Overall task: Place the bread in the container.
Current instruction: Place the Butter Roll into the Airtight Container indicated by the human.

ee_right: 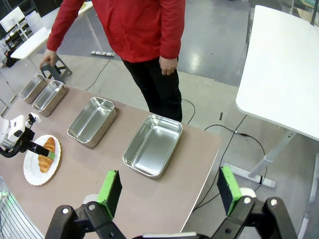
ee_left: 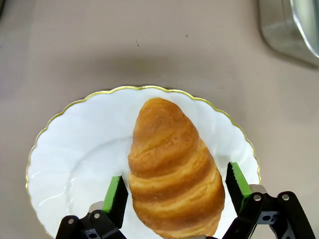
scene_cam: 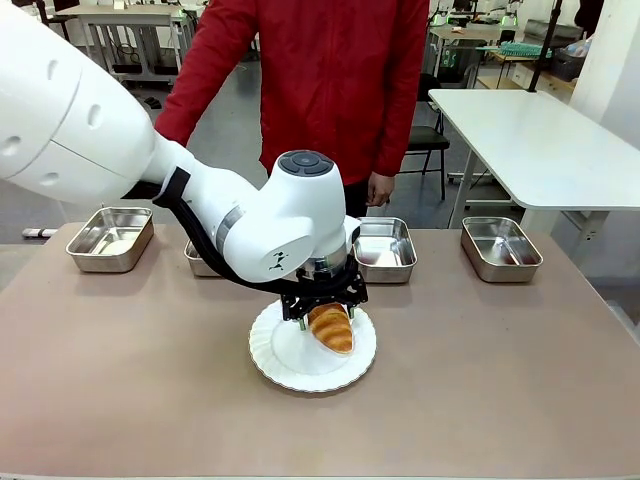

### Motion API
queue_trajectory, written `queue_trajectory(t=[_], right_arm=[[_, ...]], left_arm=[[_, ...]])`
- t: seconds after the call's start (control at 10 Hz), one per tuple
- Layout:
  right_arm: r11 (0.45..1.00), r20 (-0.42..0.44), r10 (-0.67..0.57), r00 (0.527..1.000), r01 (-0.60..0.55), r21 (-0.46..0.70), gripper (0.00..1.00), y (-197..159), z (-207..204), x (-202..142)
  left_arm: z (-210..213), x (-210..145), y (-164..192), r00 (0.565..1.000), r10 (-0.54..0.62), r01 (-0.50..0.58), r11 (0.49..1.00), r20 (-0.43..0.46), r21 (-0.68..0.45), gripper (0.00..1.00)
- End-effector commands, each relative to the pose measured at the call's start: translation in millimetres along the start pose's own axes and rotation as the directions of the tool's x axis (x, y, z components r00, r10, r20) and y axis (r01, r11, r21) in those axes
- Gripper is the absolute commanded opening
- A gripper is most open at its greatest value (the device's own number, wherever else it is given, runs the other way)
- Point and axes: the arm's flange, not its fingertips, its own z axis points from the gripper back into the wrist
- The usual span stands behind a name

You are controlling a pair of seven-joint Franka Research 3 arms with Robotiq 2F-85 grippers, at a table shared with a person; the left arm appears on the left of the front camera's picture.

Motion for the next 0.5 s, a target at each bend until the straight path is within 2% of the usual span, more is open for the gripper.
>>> queue_trajectory(t=[0.0, 0.1, 0.4], right_arm=[[1.0, 0.0, 0.005, 1.0, -0.005, -0.001, 1.0, 0.5, 0.4, 1.5], [1.0, 0.0, 0.005, 1.0, -0.005, -0.001, 1.0, 0.5, 0.4, 1.5], [1.0, 0.0, 0.005, 1.0, -0.005, -0.001, 1.0, 0.5, 0.4, 1.5]], left_arm=[[-8.9, -0.2, -9.7, 1.0, 0.026, -0.026, 0.999, 0.006, 0.026, 1.0], [-10.7, -0.1, -10.4, 1.0, 0.024, -0.024, 0.999, -0.001, 0.031, 1.0], [-8.0, 0.8, -9.8, 1.0, 0.029, -0.029, 0.998, 0.003, 0.05, 0.71]])
